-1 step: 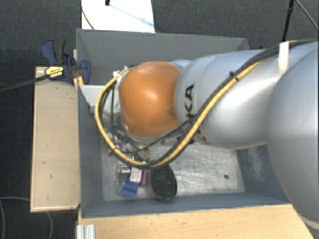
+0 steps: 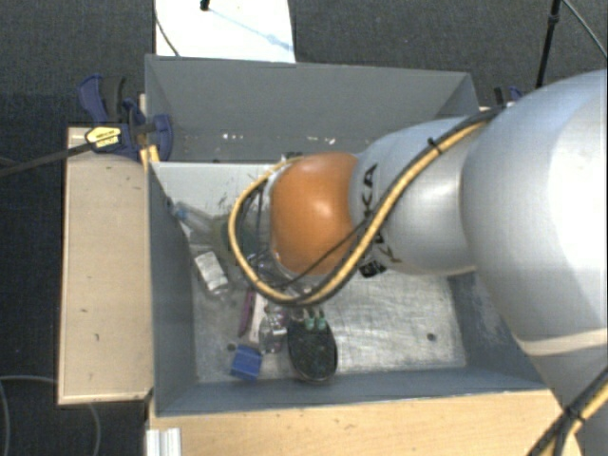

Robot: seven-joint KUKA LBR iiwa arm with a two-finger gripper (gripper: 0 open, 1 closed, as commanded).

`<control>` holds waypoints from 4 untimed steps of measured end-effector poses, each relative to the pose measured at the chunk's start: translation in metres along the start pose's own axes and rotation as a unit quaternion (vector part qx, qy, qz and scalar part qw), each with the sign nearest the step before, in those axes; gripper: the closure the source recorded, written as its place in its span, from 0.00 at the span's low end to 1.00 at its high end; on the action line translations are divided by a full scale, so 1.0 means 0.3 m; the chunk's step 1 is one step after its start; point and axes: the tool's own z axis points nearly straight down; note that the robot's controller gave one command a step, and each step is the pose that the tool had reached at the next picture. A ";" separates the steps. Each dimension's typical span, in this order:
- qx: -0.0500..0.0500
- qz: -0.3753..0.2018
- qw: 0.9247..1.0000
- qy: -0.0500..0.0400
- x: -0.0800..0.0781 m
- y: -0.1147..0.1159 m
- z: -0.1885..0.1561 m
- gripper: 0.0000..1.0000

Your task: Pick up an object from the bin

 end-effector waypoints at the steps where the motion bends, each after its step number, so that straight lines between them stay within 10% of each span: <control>1: -0.002 -0.057 0.998 0.000 -0.135 -0.164 0.062 0.00; 2: -0.005 -0.235 0.972 -0.001 -0.169 -0.277 0.060 0.00; 3: -0.001 -0.384 0.924 -0.003 -0.172 -0.355 0.024 0.00; 4: -0.002 -0.367 0.930 0.000 0.172 -0.276 -0.119 0.00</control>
Offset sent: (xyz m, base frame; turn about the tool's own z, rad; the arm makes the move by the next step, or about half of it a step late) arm 0.0460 -0.0429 -0.0203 -0.1187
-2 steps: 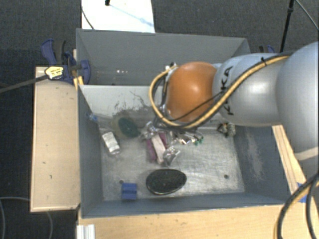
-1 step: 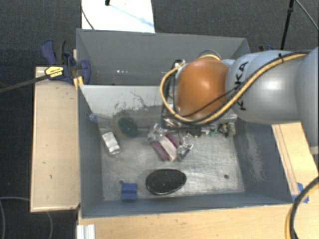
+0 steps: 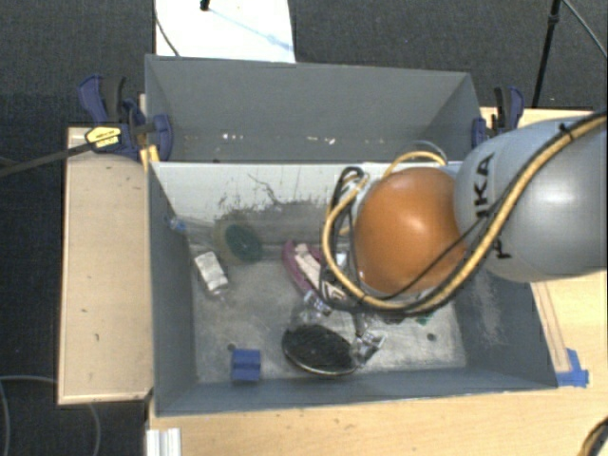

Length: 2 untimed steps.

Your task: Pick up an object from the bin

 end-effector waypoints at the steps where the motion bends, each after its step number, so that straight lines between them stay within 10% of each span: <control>1: -0.001 -0.156 0.988 0.001 -0.084 0.073 0.129 0.00; 2: 0.000 -0.153 0.988 0.001 -0.082 0.069 0.126 1.00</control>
Offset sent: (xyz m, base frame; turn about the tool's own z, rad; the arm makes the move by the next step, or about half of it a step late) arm -0.0009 0.0321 -0.0379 -0.3143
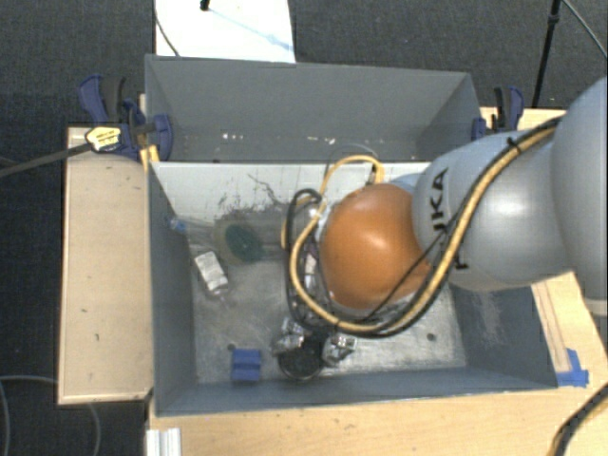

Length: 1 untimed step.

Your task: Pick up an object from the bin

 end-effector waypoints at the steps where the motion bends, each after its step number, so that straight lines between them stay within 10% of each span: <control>1: 0.005 -0.012 1.000 -0.004 -0.018 -0.008 -0.447 1.00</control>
Offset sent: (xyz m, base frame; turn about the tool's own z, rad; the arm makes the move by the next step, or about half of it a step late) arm 0.0028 0.0034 0.1299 -0.0271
